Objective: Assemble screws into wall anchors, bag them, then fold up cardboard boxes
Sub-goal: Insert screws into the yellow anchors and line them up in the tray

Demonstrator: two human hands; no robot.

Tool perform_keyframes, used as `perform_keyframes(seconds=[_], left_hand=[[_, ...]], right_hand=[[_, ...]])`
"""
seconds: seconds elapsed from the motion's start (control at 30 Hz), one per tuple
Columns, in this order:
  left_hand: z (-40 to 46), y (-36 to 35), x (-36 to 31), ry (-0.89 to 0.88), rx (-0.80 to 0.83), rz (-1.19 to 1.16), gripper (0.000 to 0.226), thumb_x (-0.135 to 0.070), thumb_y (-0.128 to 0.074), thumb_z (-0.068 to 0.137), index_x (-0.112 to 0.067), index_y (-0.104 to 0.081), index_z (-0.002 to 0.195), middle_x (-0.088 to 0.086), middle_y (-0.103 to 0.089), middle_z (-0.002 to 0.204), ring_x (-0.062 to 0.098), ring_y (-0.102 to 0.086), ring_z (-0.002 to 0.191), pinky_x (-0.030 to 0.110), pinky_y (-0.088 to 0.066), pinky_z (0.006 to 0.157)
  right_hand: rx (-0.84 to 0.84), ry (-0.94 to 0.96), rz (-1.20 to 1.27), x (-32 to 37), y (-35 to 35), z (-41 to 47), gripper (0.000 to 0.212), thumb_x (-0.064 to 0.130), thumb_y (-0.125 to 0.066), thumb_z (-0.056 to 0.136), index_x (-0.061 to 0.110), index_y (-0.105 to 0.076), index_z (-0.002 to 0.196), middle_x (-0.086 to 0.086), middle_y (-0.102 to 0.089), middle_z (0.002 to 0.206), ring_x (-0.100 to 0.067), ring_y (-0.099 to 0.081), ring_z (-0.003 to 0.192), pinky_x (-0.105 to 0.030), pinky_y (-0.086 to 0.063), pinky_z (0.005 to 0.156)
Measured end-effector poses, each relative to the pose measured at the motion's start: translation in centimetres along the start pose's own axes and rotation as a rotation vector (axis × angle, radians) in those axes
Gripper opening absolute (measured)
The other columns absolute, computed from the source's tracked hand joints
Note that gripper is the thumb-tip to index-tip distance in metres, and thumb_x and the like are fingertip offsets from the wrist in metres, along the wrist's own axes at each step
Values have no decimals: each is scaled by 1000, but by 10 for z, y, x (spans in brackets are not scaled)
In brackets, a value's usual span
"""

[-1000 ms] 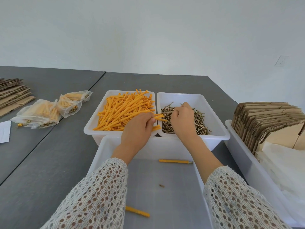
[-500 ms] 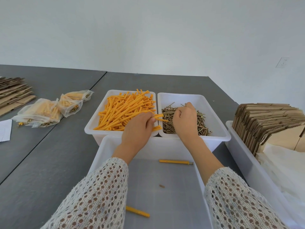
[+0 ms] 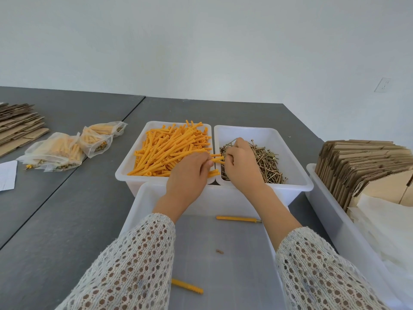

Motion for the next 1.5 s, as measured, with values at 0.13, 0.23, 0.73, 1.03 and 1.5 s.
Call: perform_keyframes(seconds=[0.13,0.23,0.73,1.03,1.5], left_hand=[[0,1,-1,-19,-25,-1,22,-23,-45,105,-22,-55,86,-10,-54,75,13,-50,69,35,-42,59],[1,2,0,-13,-70,-41,25,-25,-45,105,-20,-56,84,-7,-56,68,14,-52,61,40,-44,54],[14,24,-60,68,495,-764,22,-19,-49,104,-20,-72,103,-4,-68,86,7,-63,81,16,-46,71],[-20,-16,-71,31,1107,-350,17,-30,-64,96,-23,-77,104,-18,-65,82,-1,-57,73,16,-46,68],[-41,-58,-96,-273,737,560,9,-25,-60,95,-19,-67,96,1,-67,102,25,-64,90,30,-36,63]], right_hand=[[58,100,158,6,1,-2,20,-4,-39,81,2,-53,93,-5,-42,89,-18,-39,74,-26,-30,65],[27,45,265,5,4,-3,39,-4,-37,83,8,-45,119,-2,-43,102,-8,-41,79,-12,-36,70],[-172,-860,536,-59,-1,2,22,-2,-39,87,13,-52,78,-7,-57,84,-22,-52,72,-31,-46,62],[-104,-932,700,-58,0,3,31,-5,-36,88,10,-58,74,-4,-55,65,-14,-48,52,-26,-44,50],[9,-934,637,-57,-2,2,28,2,-39,90,13,-61,77,-2,-59,70,-13,-52,57,-25,-48,50]])
Point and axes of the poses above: each hand's wrist, its own z-axis towards the middle knuckle, its own y-axis out of the back of the hand, x = y × z, the point moved 3 cm from there along z, towards the middle knuckle
